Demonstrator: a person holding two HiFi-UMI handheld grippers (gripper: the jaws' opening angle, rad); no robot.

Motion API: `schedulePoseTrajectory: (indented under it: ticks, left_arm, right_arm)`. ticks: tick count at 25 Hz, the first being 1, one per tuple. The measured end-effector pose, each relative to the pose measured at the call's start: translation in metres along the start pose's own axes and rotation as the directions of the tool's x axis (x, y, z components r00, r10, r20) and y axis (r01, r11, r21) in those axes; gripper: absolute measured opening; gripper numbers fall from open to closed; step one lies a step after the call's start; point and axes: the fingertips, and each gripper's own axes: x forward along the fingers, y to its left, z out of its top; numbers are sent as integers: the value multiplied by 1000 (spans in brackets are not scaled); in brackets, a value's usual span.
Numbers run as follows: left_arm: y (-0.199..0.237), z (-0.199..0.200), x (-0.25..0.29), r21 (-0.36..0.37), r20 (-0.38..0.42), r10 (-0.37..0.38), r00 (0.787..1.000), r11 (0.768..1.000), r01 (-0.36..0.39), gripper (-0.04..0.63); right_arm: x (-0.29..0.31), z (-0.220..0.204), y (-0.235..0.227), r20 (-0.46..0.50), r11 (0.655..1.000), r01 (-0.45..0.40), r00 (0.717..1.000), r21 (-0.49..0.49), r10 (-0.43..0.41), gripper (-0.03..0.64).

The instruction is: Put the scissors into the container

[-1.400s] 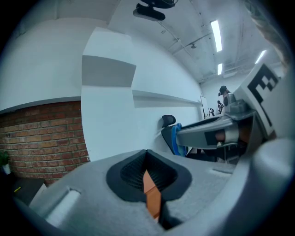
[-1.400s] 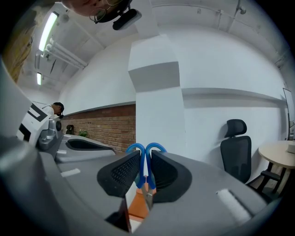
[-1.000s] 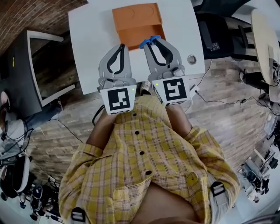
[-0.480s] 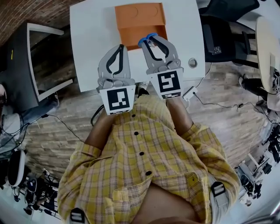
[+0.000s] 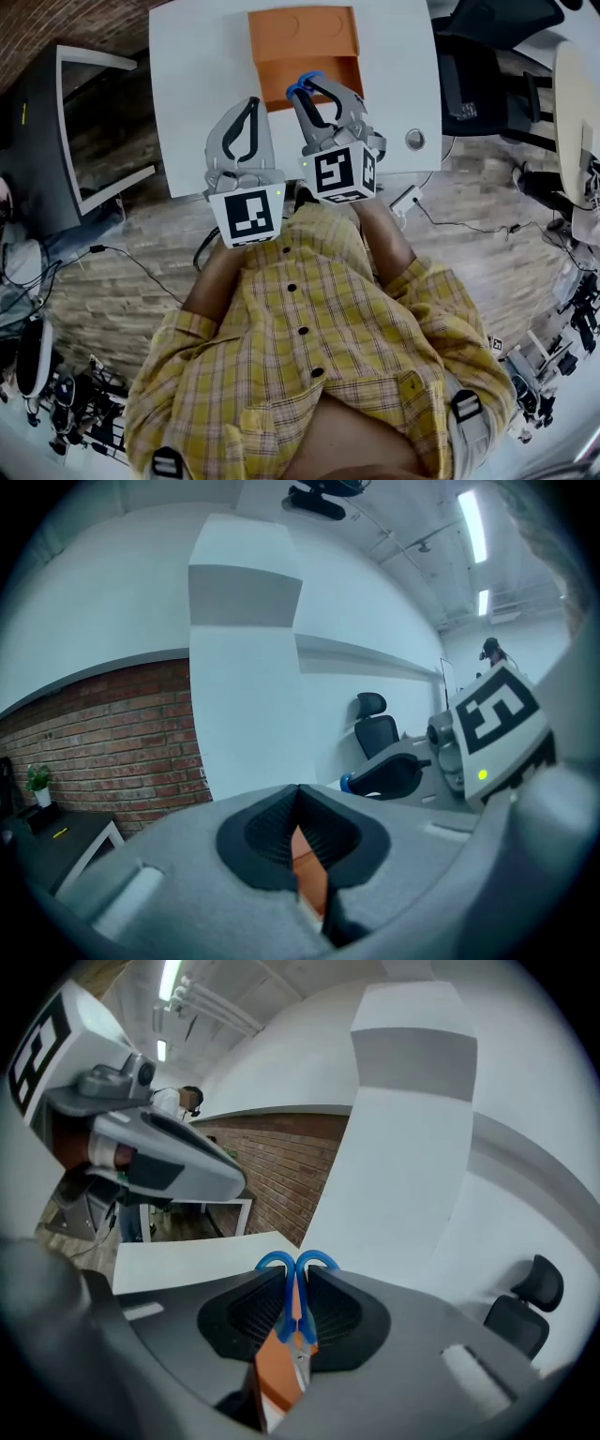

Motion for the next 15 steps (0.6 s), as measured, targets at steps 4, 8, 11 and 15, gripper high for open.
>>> schedulePoseTrajectory:
  ticks: [4, 8, 11, 15]
  left_arm:
    - [0, -2, 9, 1, -6, 1, 1000, 1000, -1, -3]
    - [1, -6, 13, 5, -13, -1, 1000, 1000, 1, -3]
    - [2, -10, 14, 8, -23, -3, 1000, 1000, 3, -3]
    - [7, -14, 14, -1, -30, 1, 1000, 1000, -1, -3]
  right_arm:
    - [15, -15, 3, -40, 995, -27, 999, -100, 23, 83]
    - [28, -30, 9, -84, 982, -59, 995, -177, 45, 83]
    - [40, -44, 19, -128, 968, -110, 988, -225, 82, 84]
    - [55, -64, 31, -194, 938, -171, 974, -301, 115, 83]
